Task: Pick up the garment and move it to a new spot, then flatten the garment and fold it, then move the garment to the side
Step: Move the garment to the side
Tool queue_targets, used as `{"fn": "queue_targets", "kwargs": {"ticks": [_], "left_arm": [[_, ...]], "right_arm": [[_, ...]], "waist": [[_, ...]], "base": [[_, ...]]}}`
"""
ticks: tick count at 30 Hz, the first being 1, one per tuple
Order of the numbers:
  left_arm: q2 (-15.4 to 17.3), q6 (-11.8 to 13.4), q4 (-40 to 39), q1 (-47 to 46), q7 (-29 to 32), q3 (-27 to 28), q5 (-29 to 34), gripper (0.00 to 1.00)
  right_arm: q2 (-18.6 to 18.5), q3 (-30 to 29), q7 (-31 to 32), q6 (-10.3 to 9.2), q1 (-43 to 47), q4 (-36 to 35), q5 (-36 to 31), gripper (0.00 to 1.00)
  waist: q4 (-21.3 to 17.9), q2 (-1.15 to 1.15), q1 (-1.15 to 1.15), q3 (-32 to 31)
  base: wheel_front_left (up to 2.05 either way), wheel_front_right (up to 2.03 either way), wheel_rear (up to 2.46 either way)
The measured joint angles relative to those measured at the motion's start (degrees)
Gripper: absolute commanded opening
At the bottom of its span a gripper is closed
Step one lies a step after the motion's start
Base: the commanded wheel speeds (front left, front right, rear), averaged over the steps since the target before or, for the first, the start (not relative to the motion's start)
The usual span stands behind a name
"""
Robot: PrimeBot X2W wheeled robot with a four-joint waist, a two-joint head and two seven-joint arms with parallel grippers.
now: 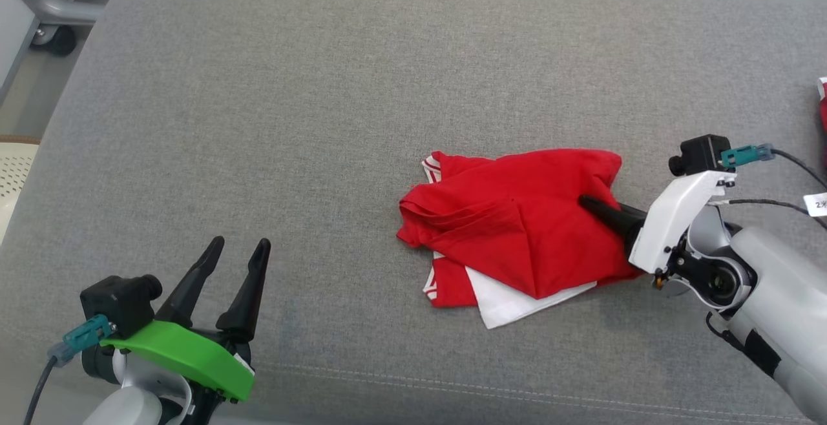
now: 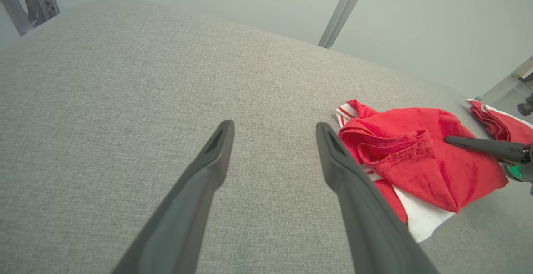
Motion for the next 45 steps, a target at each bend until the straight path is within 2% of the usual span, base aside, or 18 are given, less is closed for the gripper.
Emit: {"fn": "queue_targets", "kwargs": {"ticks": [5, 15, 26, 32, 39, 45], "left_arm": [[-0.5, 0.0, 1.0, 0.2, -0.2, 0.3, 0.0, 1.00], [-1.0, 0.0, 1.3, 2.1, -0.8, 0.8, -0.1, 1.00], [-1.0, 0.5, 0.9, 2.2, -0.8, 0.9, -0.1, 1.00], [-0.9, 0.5, 0.6, 2.3, -0.8, 1.1, -0.1, 1.00], [0.1, 0.5, -0.5, 2.3, -0.7, 1.4, -0.1, 1.00], [0.8, 0.5, -2.1, 2.3, 0.7, 1.3, 0.1, 1.00]], "right_arm": [[-3.3, -0.3, -0.1, 0.31, -1.9, -1.9, -1.2, 0.00], [-6.4, 2.5, 2.0, 0.80, -3.3, -8.0, -3.3, 0.00], [-9.6, 2.6, 2.4, 0.81, -5.1, -13.6, -4.9, 0.00], [-10.1, 2.1, 2.1, 0.81, -4.6, -13.8, -4.4, 0.00], [-12.4, -0.7, 1.7, 0.66, -4.0, -12.8, -1.7, 0.00], [-15.8, -3.3, 2.1, -1.32, -4.0, -9.9, 0.0, 0.00]], "waist": [[-0.2, 0.00, 0.00, -1.4], [-1.9, 0.00, 0.00, -3.9], [-3.7, 0.00, 0.00, -4.3], [-4.6, 0.00, 0.00, -4.2], [-5.7, 0.00, 0.00, -3.2], [-6.6, 0.00, 0.00, -1.1]], "base": [[0.00, 0.00, 0.00], [0.00, 0.00, 0.00], [0.00, 0.00, 0.00], [0.00, 0.00, 0.00], [0.00, 0.00, 0.00], [0.00, 0.00, 0.00]]}}
